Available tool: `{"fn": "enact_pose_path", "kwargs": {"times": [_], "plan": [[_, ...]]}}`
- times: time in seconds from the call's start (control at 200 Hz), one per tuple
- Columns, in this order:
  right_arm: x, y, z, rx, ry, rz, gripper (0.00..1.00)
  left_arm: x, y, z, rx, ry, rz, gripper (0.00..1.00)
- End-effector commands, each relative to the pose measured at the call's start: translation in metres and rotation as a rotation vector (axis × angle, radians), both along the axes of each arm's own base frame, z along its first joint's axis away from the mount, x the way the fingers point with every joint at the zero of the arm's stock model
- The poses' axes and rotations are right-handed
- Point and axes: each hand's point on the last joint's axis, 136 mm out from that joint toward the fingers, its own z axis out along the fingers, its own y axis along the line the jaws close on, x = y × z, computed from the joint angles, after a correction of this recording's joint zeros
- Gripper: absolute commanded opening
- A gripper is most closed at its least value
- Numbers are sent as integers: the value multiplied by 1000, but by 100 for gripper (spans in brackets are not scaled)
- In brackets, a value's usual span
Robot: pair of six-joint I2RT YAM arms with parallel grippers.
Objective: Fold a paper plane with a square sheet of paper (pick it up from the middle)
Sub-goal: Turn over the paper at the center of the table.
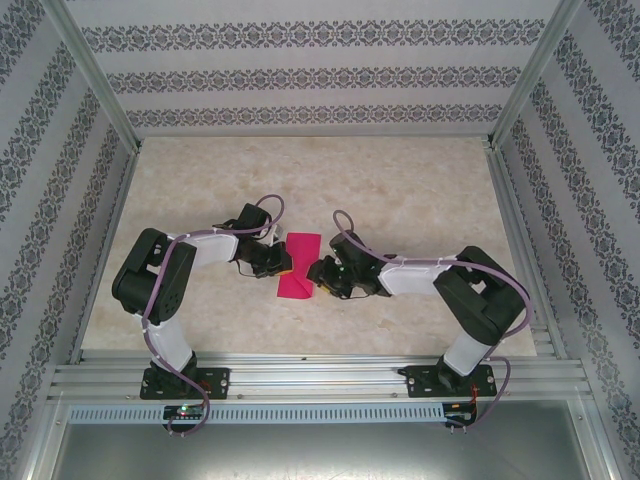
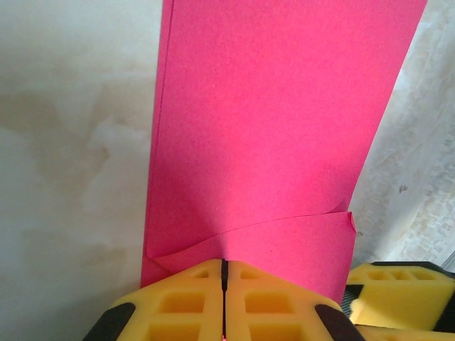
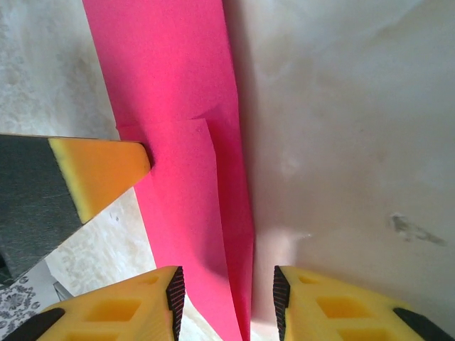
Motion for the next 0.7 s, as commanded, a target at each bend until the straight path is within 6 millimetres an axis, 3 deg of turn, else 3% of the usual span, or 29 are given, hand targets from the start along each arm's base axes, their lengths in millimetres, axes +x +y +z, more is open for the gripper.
{"fn": "enact_pose_path", "kwargs": {"times": [0.0,0.315,0.525,0.694], "plan": [[-3,14,-7,59,25,4,39,-1,2,5,29,6,14,9],[11,26,-4,148,-21,-8,33,-1,2,6,24,6,16,9],[17,18,4,131,-71,-19,39,1,1,8,23,3,15,9],[23,19,5,142,-80,-8,33,1,1,8,22,6,15,9]]}}
